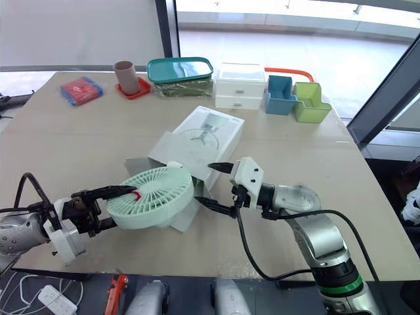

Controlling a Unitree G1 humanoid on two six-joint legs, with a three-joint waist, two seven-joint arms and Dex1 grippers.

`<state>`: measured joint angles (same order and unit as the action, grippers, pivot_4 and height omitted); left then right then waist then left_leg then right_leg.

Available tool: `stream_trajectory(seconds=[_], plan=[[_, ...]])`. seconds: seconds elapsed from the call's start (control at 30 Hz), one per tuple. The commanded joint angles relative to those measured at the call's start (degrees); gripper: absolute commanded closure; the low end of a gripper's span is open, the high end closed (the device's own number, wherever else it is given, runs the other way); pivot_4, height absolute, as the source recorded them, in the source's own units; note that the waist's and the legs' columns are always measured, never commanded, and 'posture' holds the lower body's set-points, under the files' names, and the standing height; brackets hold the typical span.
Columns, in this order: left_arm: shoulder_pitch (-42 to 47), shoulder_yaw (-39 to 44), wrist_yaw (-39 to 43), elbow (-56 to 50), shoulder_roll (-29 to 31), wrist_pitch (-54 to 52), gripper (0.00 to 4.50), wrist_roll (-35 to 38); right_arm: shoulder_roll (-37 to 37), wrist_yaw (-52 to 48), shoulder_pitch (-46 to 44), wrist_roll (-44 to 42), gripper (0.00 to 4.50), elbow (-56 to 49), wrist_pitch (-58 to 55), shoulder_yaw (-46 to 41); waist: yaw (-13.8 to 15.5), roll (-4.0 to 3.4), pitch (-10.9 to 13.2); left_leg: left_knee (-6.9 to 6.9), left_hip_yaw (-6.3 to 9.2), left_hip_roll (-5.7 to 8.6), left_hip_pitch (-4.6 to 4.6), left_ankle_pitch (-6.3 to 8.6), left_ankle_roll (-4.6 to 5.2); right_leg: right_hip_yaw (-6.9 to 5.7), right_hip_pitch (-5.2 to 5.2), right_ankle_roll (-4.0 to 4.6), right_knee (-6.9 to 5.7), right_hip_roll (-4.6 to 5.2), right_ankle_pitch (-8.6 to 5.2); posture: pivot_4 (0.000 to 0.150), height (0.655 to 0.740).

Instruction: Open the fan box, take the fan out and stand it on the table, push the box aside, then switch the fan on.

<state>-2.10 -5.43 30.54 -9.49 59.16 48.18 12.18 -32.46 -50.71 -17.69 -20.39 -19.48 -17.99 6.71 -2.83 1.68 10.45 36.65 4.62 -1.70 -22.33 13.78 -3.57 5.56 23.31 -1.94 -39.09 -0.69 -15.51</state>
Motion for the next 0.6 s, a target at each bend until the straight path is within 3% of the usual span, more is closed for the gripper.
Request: stream_trajectory(seconds=[0.03, 0.2, 0.43, 0.6], plan=[[-2.0, 7.7, -3.4, -9.8, -0.9, -11.2, 2.39, 8.4, 0.6, 0.0, -1.7, 0.2, 0.0, 0.8, 1.8, -0.8, 0.0, -0.01, 0.0, 0.0, 0.01, 0.01, 0.0, 0.0, 0.01, 0.0, 0.0, -0.01, 0.0, -0.01, -0.01, 0.15, 0.74], [-5.5, 13.3, -4.9, -17.9, -3.2, -26.3, 2.39, 18.5, 1.0, 1.5, -3.4, 3.2, 0.0, 4.7, 3.8, -0.8, 0.0, -0.01, 0.0, 0.0, -0.01, 0.03, -0.01, -0.01, 0.01, 0.03, 0.0, -0.03, 0.0, 0.0, -0.02, 0.15, 0.74], [-7.7, 14.9, 5.5, -21.9, -4.6, -35.1, 2.39, 24.6, 2.5, 2.4, -5.4, 5.1, 0.0, 7.9, 5.7, -0.2, 0.1, -0.01, 0.0, -0.01, -0.03, 0.03, 0.01, -0.01, 0.01, 0.05, 0.01, 0.01, 0.01, -0.02, -0.01, 0.15, 0.74], [-3.9, 19.2, 9.0, -20.0, -4.5, -43.5, 2.39, 30.6, 3.2, 2.5, -5.9, 6.1, 0.0, 9.3, 6.5, 0.0, 0.1, -0.01, 0.0, 0.0, -0.02, 0.02, 0.0, -0.01, 0.01, 0.02, 0.03, 0.04, 0.01, -0.05, -0.01, 0.15, 0.74]])
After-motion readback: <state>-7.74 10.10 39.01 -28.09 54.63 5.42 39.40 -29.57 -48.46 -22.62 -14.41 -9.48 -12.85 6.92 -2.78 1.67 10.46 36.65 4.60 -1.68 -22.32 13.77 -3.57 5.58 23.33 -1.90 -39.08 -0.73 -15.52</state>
